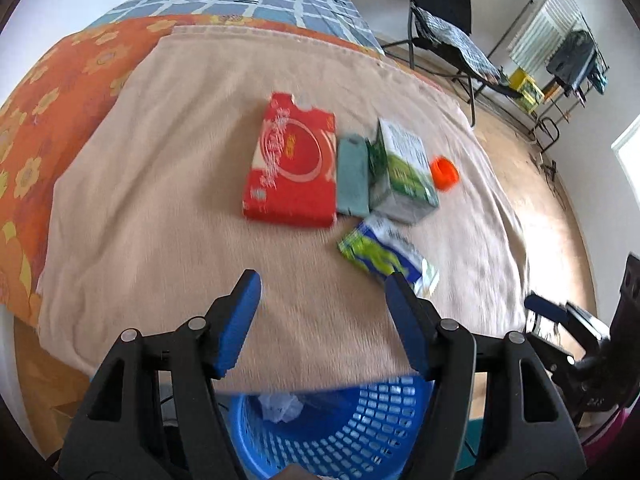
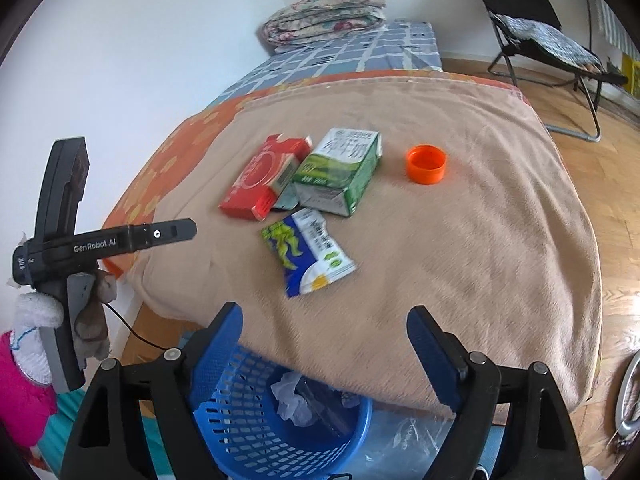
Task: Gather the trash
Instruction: 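Grasp the red medicine box with the left gripper while the right grasps the orange cap, then carry the red box and orange cap over the blue basket and open both grippers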
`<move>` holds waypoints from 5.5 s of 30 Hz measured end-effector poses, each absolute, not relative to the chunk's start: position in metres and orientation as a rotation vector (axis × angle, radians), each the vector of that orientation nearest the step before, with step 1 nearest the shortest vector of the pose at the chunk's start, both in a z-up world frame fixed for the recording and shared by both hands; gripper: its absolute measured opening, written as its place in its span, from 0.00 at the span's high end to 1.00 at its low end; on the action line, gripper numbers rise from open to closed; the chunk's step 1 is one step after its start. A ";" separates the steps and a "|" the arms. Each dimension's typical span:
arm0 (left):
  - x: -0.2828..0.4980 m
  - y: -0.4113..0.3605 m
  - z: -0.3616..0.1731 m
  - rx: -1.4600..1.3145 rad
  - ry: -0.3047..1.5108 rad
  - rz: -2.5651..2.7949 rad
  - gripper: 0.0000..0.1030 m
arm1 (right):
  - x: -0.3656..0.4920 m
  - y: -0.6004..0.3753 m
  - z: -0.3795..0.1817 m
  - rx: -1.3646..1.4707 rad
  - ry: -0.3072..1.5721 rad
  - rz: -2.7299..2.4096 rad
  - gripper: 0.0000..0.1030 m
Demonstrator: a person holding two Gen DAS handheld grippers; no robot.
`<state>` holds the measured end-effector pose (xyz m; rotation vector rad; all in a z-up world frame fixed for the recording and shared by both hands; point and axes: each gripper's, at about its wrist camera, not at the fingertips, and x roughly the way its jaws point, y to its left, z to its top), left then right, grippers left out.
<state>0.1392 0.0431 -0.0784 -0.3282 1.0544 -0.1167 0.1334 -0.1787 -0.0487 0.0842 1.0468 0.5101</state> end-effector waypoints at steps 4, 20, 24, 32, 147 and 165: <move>0.162 0.053 -0.082 -0.378 1.061 -0.105 0.35 | 0.152 -0.186 -0.046 0.095 1.049 0.487 0.16; 0.226 0.063 -0.113 -0.429 1.144 -0.054 0.35 | 0.208 -0.198 -0.052 0.101 1.062 0.433 0.16; 0.237 0.062 -0.118 -0.414 1.156 -0.056 0.35 | 0.221 -0.202 -0.056 0.096 1.061 0.404 0.16; 0.254 0.062 -0.122 -0.407 1.145 -0.039 0.23 | 0.243 -0.207 -0.064 0.142 1.078 0.385 0.16; -0.031 -0.009 -0.158 -0.182 1.313 -0.277 0.23 | 0.030 -0.141 -0.103 -0.156 1.133 0.687 0.53; -0.022 -0.012 -0.171 -0.188 1.378 -0.248 0.22 | 0.038 -0.140 -0.114 -0.122 1.196 0.680 0.35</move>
